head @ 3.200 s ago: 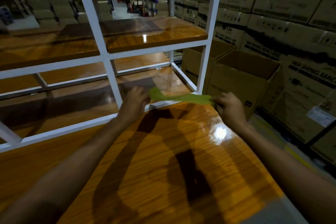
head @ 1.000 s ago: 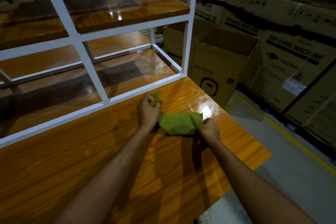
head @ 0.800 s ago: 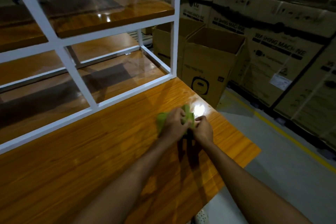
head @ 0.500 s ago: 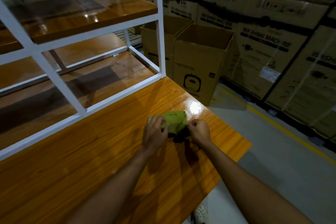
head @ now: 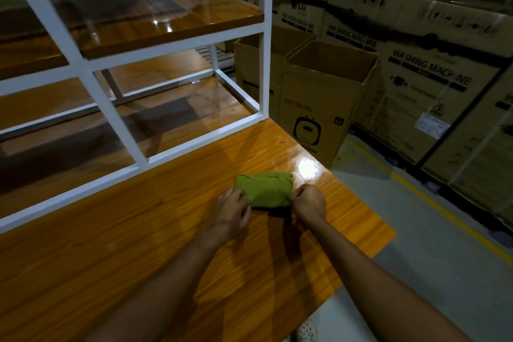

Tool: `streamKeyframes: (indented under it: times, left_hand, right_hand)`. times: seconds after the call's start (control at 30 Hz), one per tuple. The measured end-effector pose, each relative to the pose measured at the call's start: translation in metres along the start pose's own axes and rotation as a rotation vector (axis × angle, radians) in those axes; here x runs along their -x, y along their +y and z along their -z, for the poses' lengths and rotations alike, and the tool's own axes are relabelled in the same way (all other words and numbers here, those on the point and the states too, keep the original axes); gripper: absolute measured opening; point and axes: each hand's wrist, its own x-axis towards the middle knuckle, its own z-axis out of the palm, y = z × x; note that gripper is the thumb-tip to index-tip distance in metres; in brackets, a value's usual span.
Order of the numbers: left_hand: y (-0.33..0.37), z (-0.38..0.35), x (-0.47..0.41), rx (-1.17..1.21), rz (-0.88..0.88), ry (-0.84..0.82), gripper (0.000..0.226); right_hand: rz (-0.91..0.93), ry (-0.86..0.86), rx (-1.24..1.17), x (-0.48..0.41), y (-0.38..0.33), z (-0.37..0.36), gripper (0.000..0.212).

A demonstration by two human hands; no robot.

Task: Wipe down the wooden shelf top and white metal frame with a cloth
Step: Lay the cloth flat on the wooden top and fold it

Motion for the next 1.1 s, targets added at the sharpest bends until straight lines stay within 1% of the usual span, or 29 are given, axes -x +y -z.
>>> streamKeyframes:
  times: [0.03,0.1,0.13,0.17,0.23,0.27,0.3,0.33,0.37,0.4,0.47,0.53,0.6,0.67,0.77,0.83,0.93,1.0,1.07,1.1]
  left_hand:
    - [0.003,0.002,0.000,0.070,0.145,0.042,0.036]
    - [0.003,0.006,-0.007,0.171,0.486,0.089,0.035]
    - [0.001,0.006,-0.013,0.190,0.594,0.064,0.037]
    - [-0.002,0.006,-0.018,0.201,0.631,0.016,0.041]
    - [-0.003,0.006,-0.027,0.201,0.597,-0.072,0.041]
    - [0.000,0.004,-0.031,0.170,0.557,-0.102,0.041]
    - [0.005,0.002,-0.034,0.100,0.502,-0.118,0.042]
    - [0.011,0.000,-0.036,-0.009,0.430,-0.116,0.043]
    - [0.016,-0.004,-0.036,-0.103,0.348,-0.108,0.043]
    - [0.021,-0.008,-0.036,-0.149,0.267,-0.105,0.040]
    - [0.025,-0.025,-0.036,-0.154,0.141,-0.120,0.031]
    - [0.030,-0.037,-0.043,-0.087,0.140,-0.190,0.035]
    - [0.038,-0.044,-0.059,-0.080,0.127,-0.280,0.045]
    - [0.044,-0.048,-0.080,-0.107,0.062,-0.346,0.049]
    - [0.048,-0.055,-0.110,-0.130,-0.052,-0.425,0.052]
    - [0.046,-0.059,-0.127,-0.147,-0.124,-0.486,0.052]
    - [0.044,-0.062,-0.145,-0.148,-0.168,-0.559,0.054]
    - [0.045,-0.060,-0.148,-0.155,-0.169,-0.592,0.055]
    - [0.046,-0.059,-0.147,-0.151,-0.156,-0.590,0.055]
    - [0.047,-0.058,-0.147,-0.152,-0.158,-0.578,0.055]
  right_hand:
    - [0.013,0.009,0.005,0.001,-0.001,0.000,0.014]
    - [0.078,0.020,0.062,0.001,-0.004,0.001,0.033]
    - [0.142,0.020,0.120,-0.002,-0.005,0.001,0.043]
    - [0.226,0.013,0.189,-0.004,-0.006,0.002,0.050]
    - [0.439,-0.024,0.359,-0.012,-0.011,0.004,0.061]
    - [0.557,-0.058,0.447,-0.017,-0.013,0.004,0.062]
    - [0.666,-0.112,0.520,-0.021,-0.014,0.003,0.061]
    - [0.737,-0.180,0.583,-0.025,-0.012,0.001,0.056]
    - [0.764,-0.244,0.639,-0.029,-0.007,0.001,0.053]
    - [0.747,-0.298,0.677,-0.030,-0.001,0.003,0.056]
    - [0.695,-0.321,0.689,-0.033,0.017,0.007,0.074]
    - [0.661,-0.262,0.681,-0.037,0.033,0.014,0.083]
    - [0.614,-0.204,0.677,-0.042,0.043,0.020,0.081]
    - [0.548,-0.172,0.641,-0.046,0.054,0.027,0.079]
    - [0.478,-0.126,0.571,-0.048,0.070,0.034,0.079]
    - [0.452,-0.096,0.555,-0.043,0.077,0.033,0.073]
    - [0.420,-0.073,0.529,-0.038,0.079,0.029,0.066]
    - [0.413,-0.053,0.516,-0.037,0.078,0.027,0.072]
    - [0.412,-0.032,0.500,-0.035,0.078,0.025,0.083]
    - [0.415,-0.025,0.495,-0.036,0.078,0.024,0.085]
